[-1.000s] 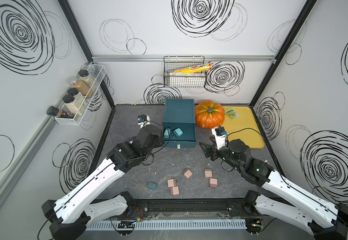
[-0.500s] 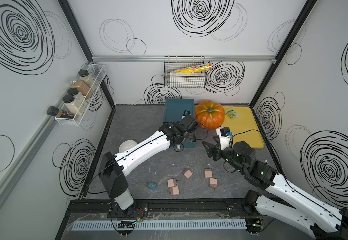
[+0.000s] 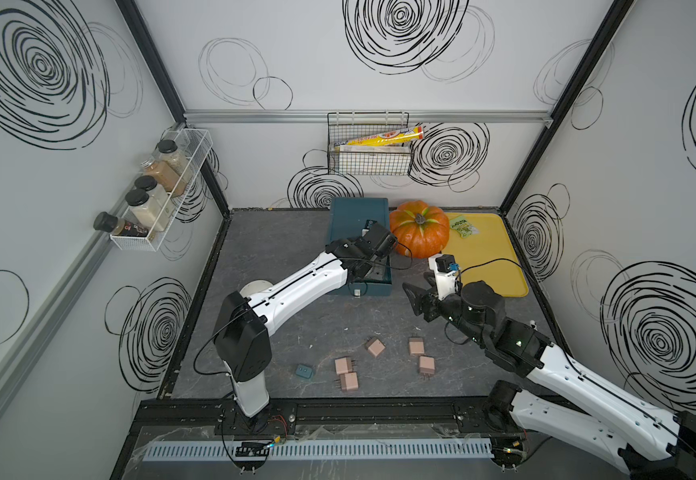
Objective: Place the plugs into the drawer by color
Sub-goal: Place the plug in the drawer.
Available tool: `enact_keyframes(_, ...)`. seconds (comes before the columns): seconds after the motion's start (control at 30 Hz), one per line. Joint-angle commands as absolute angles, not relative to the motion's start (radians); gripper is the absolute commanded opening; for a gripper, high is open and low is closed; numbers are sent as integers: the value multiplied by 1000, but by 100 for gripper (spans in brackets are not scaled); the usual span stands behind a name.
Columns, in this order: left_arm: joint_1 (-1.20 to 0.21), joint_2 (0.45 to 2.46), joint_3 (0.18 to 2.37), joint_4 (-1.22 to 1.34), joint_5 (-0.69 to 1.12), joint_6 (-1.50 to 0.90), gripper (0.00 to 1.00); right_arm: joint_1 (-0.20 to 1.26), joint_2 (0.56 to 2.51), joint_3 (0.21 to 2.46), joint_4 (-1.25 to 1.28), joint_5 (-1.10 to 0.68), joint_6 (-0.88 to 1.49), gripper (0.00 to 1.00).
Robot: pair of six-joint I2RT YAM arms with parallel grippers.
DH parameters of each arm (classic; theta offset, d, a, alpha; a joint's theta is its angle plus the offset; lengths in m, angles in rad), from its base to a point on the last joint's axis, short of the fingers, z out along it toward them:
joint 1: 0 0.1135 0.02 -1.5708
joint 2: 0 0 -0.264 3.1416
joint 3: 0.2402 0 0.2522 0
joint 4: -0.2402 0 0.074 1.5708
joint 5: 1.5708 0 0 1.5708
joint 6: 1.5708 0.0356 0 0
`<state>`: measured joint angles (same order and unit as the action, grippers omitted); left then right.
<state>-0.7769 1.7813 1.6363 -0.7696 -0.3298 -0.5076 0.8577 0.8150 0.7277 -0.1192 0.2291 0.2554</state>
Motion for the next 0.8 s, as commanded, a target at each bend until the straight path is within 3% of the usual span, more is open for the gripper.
enact_keyframes(0.0, -775, 1799, 1669, -801, -353, -532, 64, 854, 823, 732, -100, 239, 255, 71)
enact_keyframes(0.07, -779, 1810, 1701, -855, -322, -568, 74, 854, 824, 732, -100, 239, 255, 72)
enact_keyframes(0.17, -839, 1805, 1758, -883, -390, -584, 80, 854, 825, 735, -101, 237, 253, 72)
enact_keyframes(0.4, -838, 1813, 1872, -1014, -465, -628, 82, 854, 820, 734, -104, 237, 250, 72)
enact_keyframes(0.5, -842, 1725, 1785, -1007, -475, -642, 82, 854, 819, 732, -88, 181, 238, 72)
enact_keyframes(0.63, -839, 1493, 1513, -905, -431, -661, 81, 854, 846, 745, -79, 65, 219, 71)
enact_keyframes(0.77, -789, 1286, 1333, -866, -420, -682, 81, 860, 914, 757, -28, -253, 184, 70)
